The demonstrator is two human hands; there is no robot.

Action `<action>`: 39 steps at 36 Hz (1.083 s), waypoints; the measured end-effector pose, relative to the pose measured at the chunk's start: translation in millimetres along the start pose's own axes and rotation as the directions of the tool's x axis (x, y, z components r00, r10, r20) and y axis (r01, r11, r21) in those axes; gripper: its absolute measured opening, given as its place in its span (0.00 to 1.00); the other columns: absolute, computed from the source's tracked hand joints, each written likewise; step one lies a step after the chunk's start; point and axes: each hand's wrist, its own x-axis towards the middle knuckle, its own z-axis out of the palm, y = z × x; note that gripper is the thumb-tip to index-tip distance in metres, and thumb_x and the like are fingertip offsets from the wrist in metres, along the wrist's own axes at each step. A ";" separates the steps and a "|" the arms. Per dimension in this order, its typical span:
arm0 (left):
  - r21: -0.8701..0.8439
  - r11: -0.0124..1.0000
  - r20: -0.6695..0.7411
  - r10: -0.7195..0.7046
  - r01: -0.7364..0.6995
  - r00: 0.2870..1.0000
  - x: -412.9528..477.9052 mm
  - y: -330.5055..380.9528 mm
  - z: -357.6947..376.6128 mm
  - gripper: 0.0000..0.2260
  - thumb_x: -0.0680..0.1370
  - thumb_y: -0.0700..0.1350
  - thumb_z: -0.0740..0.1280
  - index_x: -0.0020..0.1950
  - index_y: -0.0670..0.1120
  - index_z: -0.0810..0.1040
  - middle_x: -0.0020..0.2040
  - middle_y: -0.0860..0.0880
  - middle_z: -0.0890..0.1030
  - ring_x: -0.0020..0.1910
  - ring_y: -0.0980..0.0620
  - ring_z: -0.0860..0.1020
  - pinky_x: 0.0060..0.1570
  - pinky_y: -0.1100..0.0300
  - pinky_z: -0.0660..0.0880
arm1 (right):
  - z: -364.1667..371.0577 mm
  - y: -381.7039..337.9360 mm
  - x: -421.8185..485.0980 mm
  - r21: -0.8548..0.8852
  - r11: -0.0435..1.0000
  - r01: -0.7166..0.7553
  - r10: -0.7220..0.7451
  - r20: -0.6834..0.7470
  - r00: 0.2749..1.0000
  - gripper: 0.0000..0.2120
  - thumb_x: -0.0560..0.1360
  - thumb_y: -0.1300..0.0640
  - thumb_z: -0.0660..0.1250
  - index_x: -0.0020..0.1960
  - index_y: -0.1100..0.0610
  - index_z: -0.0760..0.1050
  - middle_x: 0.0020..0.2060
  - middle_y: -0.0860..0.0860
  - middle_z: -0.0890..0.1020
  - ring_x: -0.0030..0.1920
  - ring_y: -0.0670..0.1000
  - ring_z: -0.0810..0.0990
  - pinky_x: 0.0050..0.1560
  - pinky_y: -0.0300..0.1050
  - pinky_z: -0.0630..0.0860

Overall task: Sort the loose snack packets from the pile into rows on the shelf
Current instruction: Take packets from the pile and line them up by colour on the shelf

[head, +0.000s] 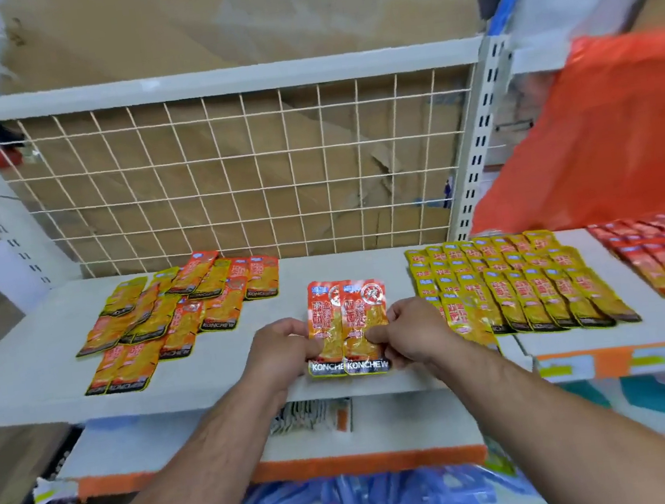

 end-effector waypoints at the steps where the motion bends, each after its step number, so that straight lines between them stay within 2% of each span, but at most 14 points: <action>1: 0.007 1.000 0.027 0.007 -0.007 1.000 -2.7 -0.7 4.2 0.07 0.72 0.34 0.73 0.37 0.43 0.78 0.33 0.47 0.80 0.29 0.52 0.75 0.30 0.63 0.69 | -3.1 4.5 -6.8 0.024 1.000 -0.010 0.010 -0.018 1.000 0.22 0.72 0.67 0.73 0.32 0.55 0.61 0.23 0.59 0.73 0.19 0.52 0.71 0.23 0.41 0.68; 5: 0.021 0.999 0.139 0.023 -0.026 0.990 -15.0 -6.1 23.4 0.07 0.72 0.34 0.73 0.39 0.42 0.78 0.33 0.47 0.80 0.25 0.55 0.74 0.27 0.66 0.68 | -17.0 25.9 -33.9 0.080 0.995 -0.061 0.069 -0.100 0.993 0.21 0.73 0.67 0.72 0.35 0.54 0.61 0.26 0.58 0.72 0.17 0.49 0.71 0.20 0.39 0.70; 8: 0.037 0.999 0.231 0.026 -0.035 0.973 -25.1 -11.0 42.3 0.07 0.71 0.33 0.73 0.39 0.42 0.78 0.34 0.45 0.80 0.29 0.51 0.75 0.30 0.63 0.69 | -31.2 44.6 -54.9 0.093 0.990 -0.109 0.123 -0.163 0.979 0.19 0.73 0.66 0.72 0.38 0.55 0.62 0.27 0.58 0.72 0.18 0.48 0.71 0.21 0.40 0.72; 11: 0.056 0.997 0.309 0.025 -0.045 0.951 -36.8 -15.5 66.4 0.08 0.71 0.32 0.72 0.36 0.44 0.78 0.32 0.47 0.80 0.28 0.52 0.74 0.30 0.63 0.68 | -47.8 63.8 -77.8 0.093 0.986 -0.141 0.158 -0.217 0.963 0.17 0.73 0.66 0.72 0.40 0.57 0.63 0.29 0.59 0.73 0.17 0.48 0.71 0.21 0.40 0.70; 15: 0.058 0.997 0.410 0.027 -0.055 0.912 -55.8 -17.1 104.5 0.09 0.71 0.31 0.71 0.36 0.43 0.78 0.30 0.48 0.79 0.30 0.50 0.75 0.30 0.63 0.69 | -72.8 88.5 -103.8 0.082 0.983 -0.162 0.179 -0.289 0.941 0.14 0.72 0.65 0.73 0.39 0.59 0.67 0.25 0.59 0.74 0.18 0.51 0.71 0.22 0.41 0.70; 19: 0.074 0.995 0.485 0.023 -0.067 0.874 -73.1 -10.0 145.4 0.06 0.71 0.30 0.71 0.42 0.40 0.80 0.32 0.47 0.80 0.29 0.52 0.76 0.27 0.64 0.69 | -106.7 109.4 -126.8 0.131 0.978 -0.162 0.197 -0.339 0.920 0.13 0.73 0.65 0.73 0.42 0.60 0.67 0.24 0.59 0.74 0.18 0.52 0.69 0.21 0.39 0.68; 22: 0.085 0.994 0.521 0.016 -0.070 0.854 -85.5 -1.2 179.1 0.06 0.72 0.30 0.71 0.46 0.37 0.80 0.35 0.46 0.81 0.30 0.52 0.77 0.24 0.66 0.69 | -136.6 125.0 -140.0 0.151 0.977 -0.150 0.196 -0.371 0.907 0.12 0.74 0.65 0.73 0.42 0.60 0.68 0.25 0.59 0.73 0.18 0.50 0.70 0.21 0.38 0.68; 27: 0.085 0.992 0.549 0.035 -0.097 0.835 -101.9 14.5 240.2 0.05 0.72 0.32 0.72 0.44 0.40 0.78 0.39 0.43 0.80 0.32 0.50 0.76 0.29 0.63 0.70 | -192.5 151.6 -150.5 0.183 0.973 -0.141 0.202 -0.382 0.902 0.11 0.75 0.63 0.73 0.43 0.59 0.69 0.30 0.62 0.74 0.18 0.48 0.71 0.21 0.39 0.69; 31: 0.076 0.992 0.565 0.036 -0.096 0.824 -121.9 28.9 300.3 0.06 0.73 0.31 0.71 0.45 0.40 0.77 0.41 0.44 0.82 0.30 0.52 0.76 0.24 0.66 0.69 | -250.7 173.4 -156.2 0.197 0.971 -0.134 0.206 -0.408 0.890 0.14 0.75 0.64 0.71 0.43 0.58 0.65 0.32 0.60 0.71 0.18 0.48 0.70 0.21 0.39 0.70; 36: 0.065 0.991 0.577 0.055 -0.113 0.815 -147.2 47.4 372.3 0.06 0.73 0.32 0.71 0.42 0.41 0.76 0.34 0.45 0.79 0.24 0.56 0.74 0.23 0.66 0.68 | -326.5 200.4 -164.5 0.199 0.973 -0.114 0.192 -0.432 0.881 0.18 0.75 0.66 0.71 0.40 0.56 0.61 0.32 0.59 0.69 0.20 0.49 0.71 0.22 0.41 0.71; 39: 0.061 0.992 0.571 0.054 -0.109 0.819 -159.2 55.9 411.5 0.08 0.72 0.33 0.72 0.41 0.42 0.76 0.34 0.45 0.80 0.27 0.52 0.75 0.24 0.64 0.69 | -365.9 214.1 -170.7 0.224 0.967 -0.123 0.211 -0.429 0.878 0.16 0.75 0.66 0.71 0.43 0.56 0.63 0.34 0.59 0.67 0.22 0.50 0.71 0.23 0.41 0.71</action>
